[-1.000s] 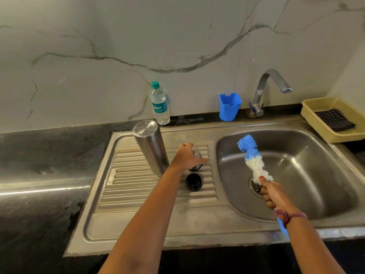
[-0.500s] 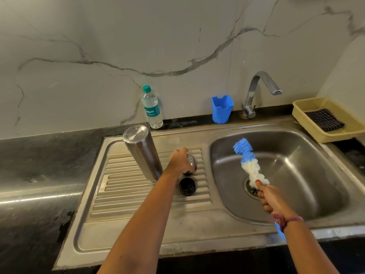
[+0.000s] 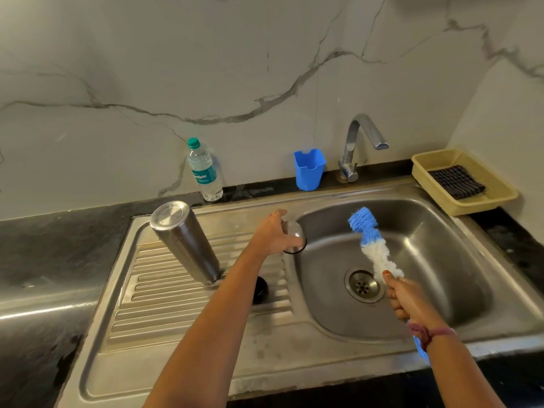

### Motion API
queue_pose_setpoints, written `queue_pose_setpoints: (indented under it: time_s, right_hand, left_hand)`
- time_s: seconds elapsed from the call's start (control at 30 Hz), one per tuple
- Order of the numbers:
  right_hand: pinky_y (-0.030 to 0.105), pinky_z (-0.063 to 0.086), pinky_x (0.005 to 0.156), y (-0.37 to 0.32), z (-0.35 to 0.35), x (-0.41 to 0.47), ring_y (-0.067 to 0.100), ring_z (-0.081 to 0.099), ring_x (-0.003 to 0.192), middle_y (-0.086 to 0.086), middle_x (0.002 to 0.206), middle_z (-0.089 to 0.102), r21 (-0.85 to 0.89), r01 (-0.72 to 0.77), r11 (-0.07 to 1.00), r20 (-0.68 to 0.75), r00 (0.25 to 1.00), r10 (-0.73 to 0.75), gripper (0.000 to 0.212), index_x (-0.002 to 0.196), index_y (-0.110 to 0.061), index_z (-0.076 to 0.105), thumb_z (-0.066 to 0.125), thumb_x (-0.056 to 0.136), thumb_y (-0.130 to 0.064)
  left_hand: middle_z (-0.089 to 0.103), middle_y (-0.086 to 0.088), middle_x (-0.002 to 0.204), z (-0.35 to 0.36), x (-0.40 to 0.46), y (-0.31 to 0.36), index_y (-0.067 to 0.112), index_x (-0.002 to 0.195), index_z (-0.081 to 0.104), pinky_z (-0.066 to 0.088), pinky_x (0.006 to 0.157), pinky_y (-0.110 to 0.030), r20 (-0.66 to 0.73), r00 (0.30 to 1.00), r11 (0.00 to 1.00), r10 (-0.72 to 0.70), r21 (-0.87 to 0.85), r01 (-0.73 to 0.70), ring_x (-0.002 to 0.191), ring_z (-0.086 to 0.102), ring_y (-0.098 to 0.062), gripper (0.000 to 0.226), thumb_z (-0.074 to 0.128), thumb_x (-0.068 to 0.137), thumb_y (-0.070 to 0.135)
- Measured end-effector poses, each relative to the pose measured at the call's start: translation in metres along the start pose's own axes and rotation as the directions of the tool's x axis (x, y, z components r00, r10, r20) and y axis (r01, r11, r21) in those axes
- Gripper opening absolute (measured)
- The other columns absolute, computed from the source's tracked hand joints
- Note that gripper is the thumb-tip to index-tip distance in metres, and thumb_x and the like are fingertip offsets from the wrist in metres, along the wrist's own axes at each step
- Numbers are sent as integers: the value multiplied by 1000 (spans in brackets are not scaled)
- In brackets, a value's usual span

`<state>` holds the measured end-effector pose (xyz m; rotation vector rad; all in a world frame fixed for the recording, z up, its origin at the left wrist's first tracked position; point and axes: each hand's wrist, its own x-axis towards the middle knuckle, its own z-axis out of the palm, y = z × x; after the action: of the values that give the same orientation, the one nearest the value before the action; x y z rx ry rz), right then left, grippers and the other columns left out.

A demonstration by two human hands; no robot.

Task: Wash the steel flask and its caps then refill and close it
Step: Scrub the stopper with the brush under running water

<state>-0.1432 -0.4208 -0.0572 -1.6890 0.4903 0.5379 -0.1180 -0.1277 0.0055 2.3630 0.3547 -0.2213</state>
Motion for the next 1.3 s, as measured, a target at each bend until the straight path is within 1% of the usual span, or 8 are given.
queue_pose_setpoints:
  time_s: [0.07, 0.23, 0.4, 0.5, 0.63, 0.87, 1.17, 1.3]
  right_hand:
    - [16, 22, 30, -4, -12, 1, 6, 28, 33, -3, 50, 38, -7, 5, 1000, -7, 1000, -5, 29, 80, -10, 51, 50, 98, -33]
    - [16, 22, 30, -13, -42, 11, 6, 27, 32, -5, 46, 37, -9, -1, 1000, -43, 999, 0, 31, 75, -13, 49, 52, 97, -34]
    - [16, 21, 34, -21, -70, 23, 7, 27, 34, -4, 48, 37, -27, -1, 1000, -85, 996, -1, 34, 69, -14, 47, 54, 96, -33]
    - [17, 20, 35, -23, -85, 32, 7, 27, 35, -4, 48, 37, -44, 7, 999, -76, 997, -11, 32, 72, -14, 48, 53, 96, -34]
    - [17, 21, 32, -27, -100, 47, 6, 29, 32, -6, 43, 39, -32, -30, 999, -49, 998, 29, 37, 66, -14, 47, 54, 95, -35]
    - [17, 20, 32, -35, -114, 65, 6, 27, 35, -5, 48, 37, -58, -5, 998, -30, 1000, 3, 34, 69, -13, 49, 52, 97, -31]
    - [16, 21, 31, -42, -120, 88, 5, 26, 33, -8, 42, 34, -74, -18, 997, 6, 1000, 18, 35, 68, -15, 45, 51, 98, -32]
    - [16, 21, 33, -42, -118, 91, 5, 26, 34, -8, 43, 34, -69, -29, 997, 17, 999, 30, 36, 66, -16, 44, 52, 97, -32]
  left_hand:
    - [50, -7, 140, 9, 4, 15, 17, 151, 32, 45, 89, -28, 9, 999, 999, 33, -25, -33, 117, 53, -18, 90, 81, 76, 27]
    - [46, -8, 146, 34, 15, 52, 21, 153, 28, 45, 106, -40, 22, 996, 996, 89, 28, -90, 130, 49, -26, 94, 81, 76, 33]
    - [43, -12, 151, 55, 38, 93, 27, 156, 18, 40, 112, -45, 72, 988, 988, 138, 66, -143, 136, 44, -30, 95, 77, 82, 36]
    - [39, -14, 155, 67, 56, 119, 28, 159, 6, 37, 113, -45, 120, 985, 986, 121, 103, -134, 139, 40, -32, 101, 75, 85, 33]
    - [44, -19, 149, 79, 81, 144, 31, 158, -3, 39, 109, -45, 182, 981, 991, 70, 98, -89, 132, 47, -36, 103, 72, 88, 30]
    - [40, -23, 151, 92, 122, 168, 33, 158, -7, 36, 113, -45, 179, 984, 999, 8, 37, -15, 134, 46, -40, 100, 68, 91, 33]
    - [25, -12, 162, 95, 155, 171, 33, 157, -11, 30, 117, -45, 199, 979, 997, -38, -65, 51, 143, 34, -38, 101, 67, 92, 32]
    - [22, -16, 162, 98, 159, 167, 32, 153, -23, 29, 117, -47, 235, 972, 998, -21, -60, 36, 144, 31, -40, 113, 72, 90, 29]
